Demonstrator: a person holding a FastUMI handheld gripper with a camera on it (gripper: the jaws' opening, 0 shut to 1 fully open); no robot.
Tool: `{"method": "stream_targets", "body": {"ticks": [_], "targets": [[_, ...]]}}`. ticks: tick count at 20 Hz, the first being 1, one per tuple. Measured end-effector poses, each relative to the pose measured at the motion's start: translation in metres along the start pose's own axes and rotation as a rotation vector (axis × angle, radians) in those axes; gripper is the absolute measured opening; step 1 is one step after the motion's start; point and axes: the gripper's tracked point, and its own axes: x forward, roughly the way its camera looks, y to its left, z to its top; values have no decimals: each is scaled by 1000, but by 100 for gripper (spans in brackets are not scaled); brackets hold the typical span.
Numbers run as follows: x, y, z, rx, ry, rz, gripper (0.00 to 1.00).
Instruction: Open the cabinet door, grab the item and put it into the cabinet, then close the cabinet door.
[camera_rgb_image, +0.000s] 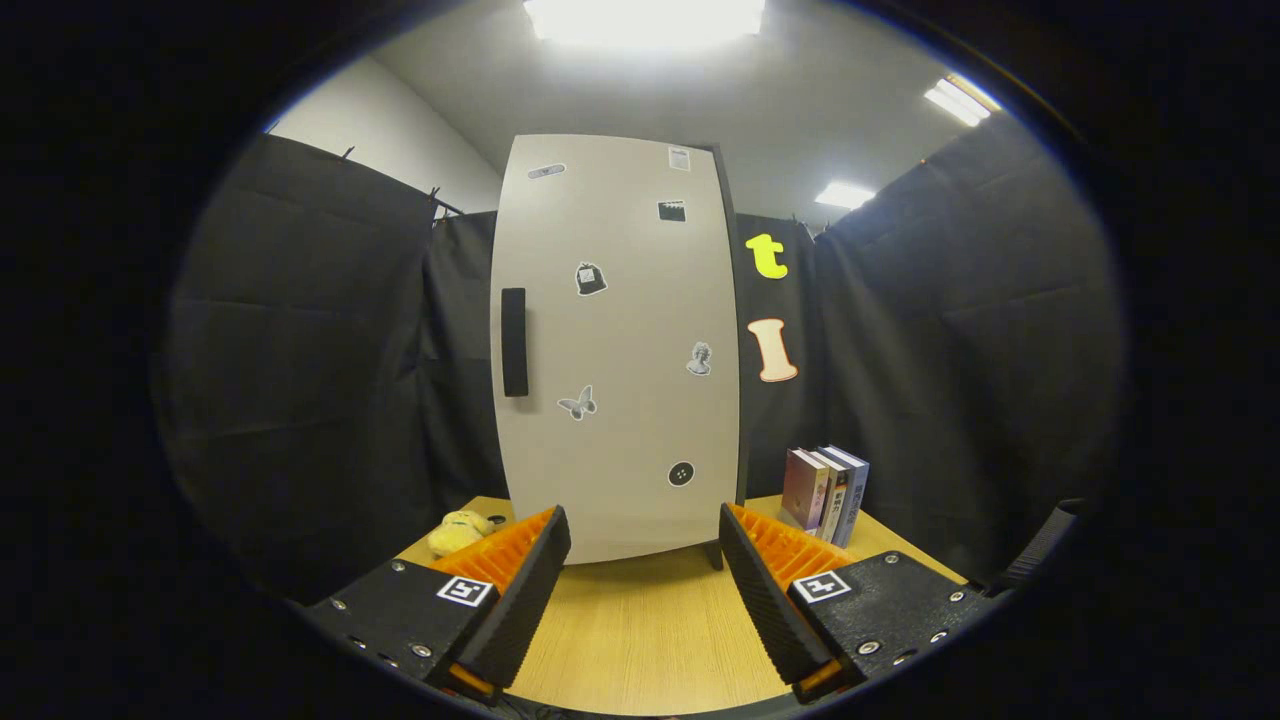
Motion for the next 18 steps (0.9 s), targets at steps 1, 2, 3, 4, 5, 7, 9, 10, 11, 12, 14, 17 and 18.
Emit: {"method": "stream_targets", "body": {"ticks": [1, 2, 3, 4, 5, 7, 9, 10, 11, 12, 14, 17, 18], "targets": [[-1, 0, 0, -4, -1, -1, 93], [-1, 1, -1, -7, -1, -1, 93], [-2, 2, -2, -5, 1, 1, 93], [-2, 3, -3, -2, 3, 4, 93], [-2, 4, -4, 1, 5, 5, 93], [-3, 6, -5, 0, 9, 8, 93], [0, 6, -9, -4, 18, 10, 93], [0, 7, -9, -4, 20, 11, 93], [0, 7, -9, -4, 18, 10, 93], [0, 7, -9, -6, 14, 7, 93], [0, 6, -10, -8, 10, 2, 93], [-5, 9, -9, -7, 16, -3, 93], [-4, 7, -10, -7, 17, -6, 93]]}}
